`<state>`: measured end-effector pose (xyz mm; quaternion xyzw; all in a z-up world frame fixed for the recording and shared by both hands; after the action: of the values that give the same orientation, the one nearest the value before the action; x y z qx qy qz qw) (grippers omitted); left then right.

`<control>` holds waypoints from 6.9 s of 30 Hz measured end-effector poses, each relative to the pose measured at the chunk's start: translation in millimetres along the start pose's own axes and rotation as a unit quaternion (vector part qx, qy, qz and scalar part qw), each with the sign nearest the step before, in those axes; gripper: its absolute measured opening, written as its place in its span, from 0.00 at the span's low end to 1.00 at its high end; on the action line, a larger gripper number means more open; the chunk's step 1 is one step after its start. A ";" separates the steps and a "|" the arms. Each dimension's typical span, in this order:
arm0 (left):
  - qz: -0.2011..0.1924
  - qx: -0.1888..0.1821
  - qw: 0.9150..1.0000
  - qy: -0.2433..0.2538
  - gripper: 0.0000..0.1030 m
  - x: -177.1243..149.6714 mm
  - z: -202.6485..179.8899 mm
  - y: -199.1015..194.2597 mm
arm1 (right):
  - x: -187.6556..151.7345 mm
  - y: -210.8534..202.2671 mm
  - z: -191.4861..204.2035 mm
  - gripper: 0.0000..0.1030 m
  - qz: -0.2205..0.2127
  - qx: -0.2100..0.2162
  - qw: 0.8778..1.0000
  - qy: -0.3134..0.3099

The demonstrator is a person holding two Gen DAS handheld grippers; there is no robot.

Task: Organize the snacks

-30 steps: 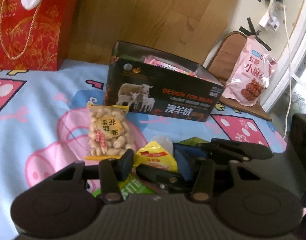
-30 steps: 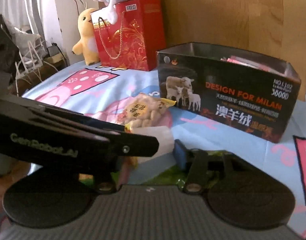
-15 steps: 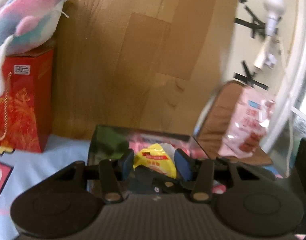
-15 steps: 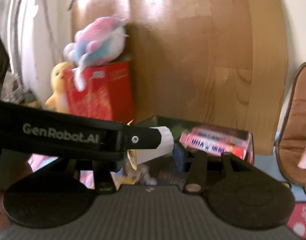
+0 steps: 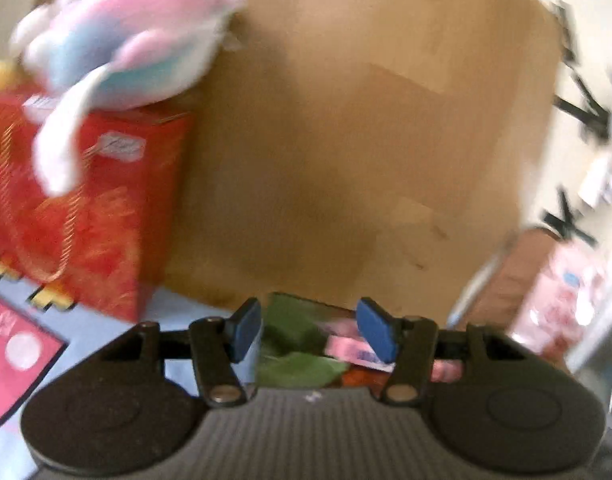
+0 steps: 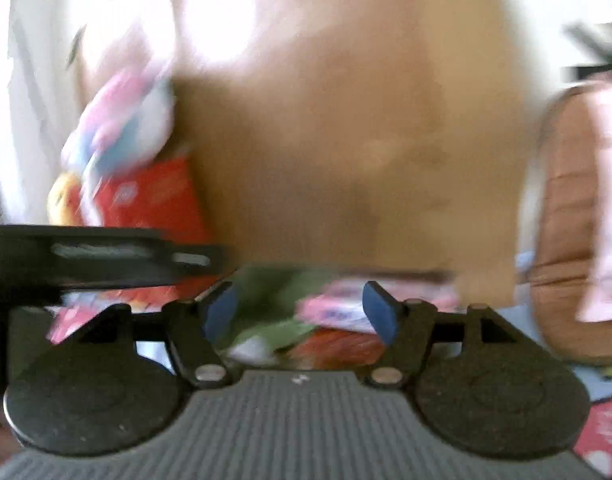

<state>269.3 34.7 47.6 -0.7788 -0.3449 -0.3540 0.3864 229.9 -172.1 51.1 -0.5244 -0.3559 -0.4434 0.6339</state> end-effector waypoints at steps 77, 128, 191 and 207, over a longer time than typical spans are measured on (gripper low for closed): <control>0.095 -0.005 0.992 -0.087 0.20 -95.3 21.3 -119.7 | -102.7 -72.0 126.2 0.32 0.111 0.185 0.962 -0.169; 0.107 -0.026 0.988 -0.107 0.23 -130.4 23.6 -155.8 | -50.7 -74.6 -43.2 0.56 0.080 0.117 0.981 0.130; 0.056 -0.099 0.992 0.047 0.36 -14.8 -56.3 -37.2 | -28.0 -31.4 71.5 0.48 -0.014 0.083 0.984 -0.156; 0.048 -0.077 0.996 -0.017 0.46 -52.5 -17.6 -70.0 | -37.9 -35.1 7.9 0.64 0.010 0.053 0.997 -0.048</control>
<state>180.7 38.5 37.7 -0.8276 -0.2850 -0.3474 0.3363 183.8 -159.2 30.2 -0.5147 -0.4036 -0.3917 0.6472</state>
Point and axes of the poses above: each gripper's, at about its wrist camera, not at the fingertips, and y roughly the way its jaws point, z to its left, x to its top, the point moved 6 cm from there along y, roughly the way its jaws point, and after that the axes turned 14 degrees about -x, right-handed, at the moved point
